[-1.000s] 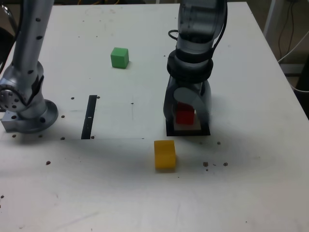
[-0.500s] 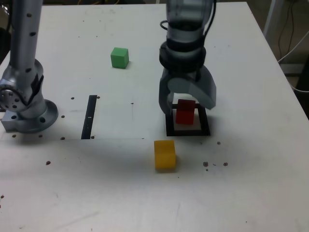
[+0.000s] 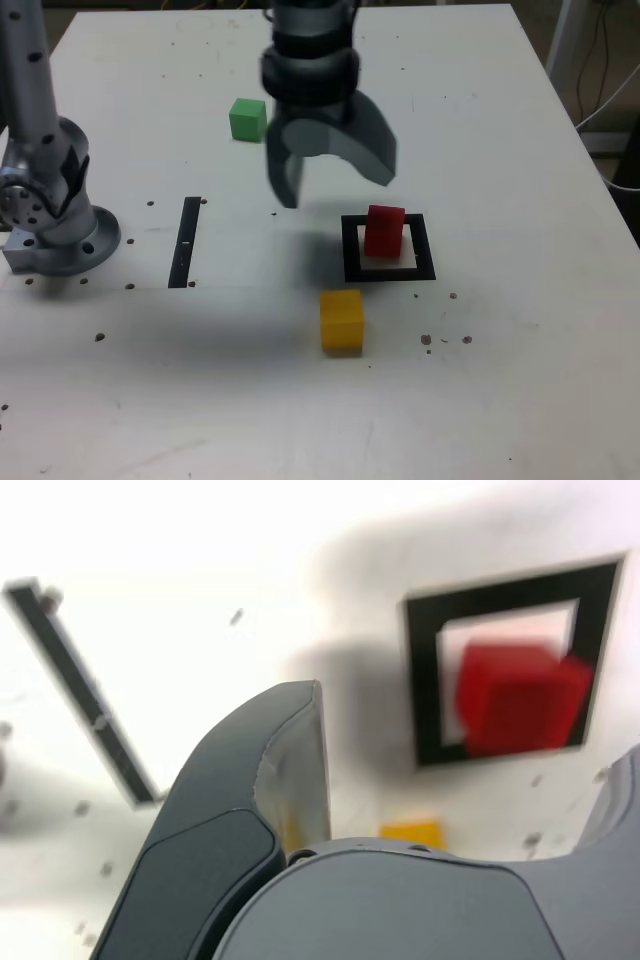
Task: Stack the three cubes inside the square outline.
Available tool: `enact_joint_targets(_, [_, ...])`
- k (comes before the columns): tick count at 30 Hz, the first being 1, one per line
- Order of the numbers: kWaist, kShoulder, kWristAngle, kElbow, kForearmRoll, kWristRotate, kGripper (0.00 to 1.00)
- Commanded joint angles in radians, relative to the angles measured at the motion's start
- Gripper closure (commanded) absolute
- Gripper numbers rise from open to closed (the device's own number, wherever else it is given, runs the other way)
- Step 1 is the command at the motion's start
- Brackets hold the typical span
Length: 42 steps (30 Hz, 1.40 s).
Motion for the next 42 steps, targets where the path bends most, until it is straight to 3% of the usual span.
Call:
enact_joint_targets(1, [-0.029,-0.009,-0.007,0.003,0.015,-0.037,0.01])
enact_joint_targets(8, [-0.183,0.004,-0.026,0.003,0.019,-0.245,0.01])
enact_joint_targets(13, [-0.273,0.077,-0.040,-0.044,0.013,-0.327,0.01])
enact_joint_targets(22, [-0.325,0.074,-0.044,-0.037,0.023,-0.383,0.00])
enact_joint_targets(32, [-0.372,0.147,-0.085,-0.075,0.023,-0.386,0.01])
enact_joint_targets(42, [-0.375,0.212,-0.105,-0.069,-0.047,-0.393,0.17])
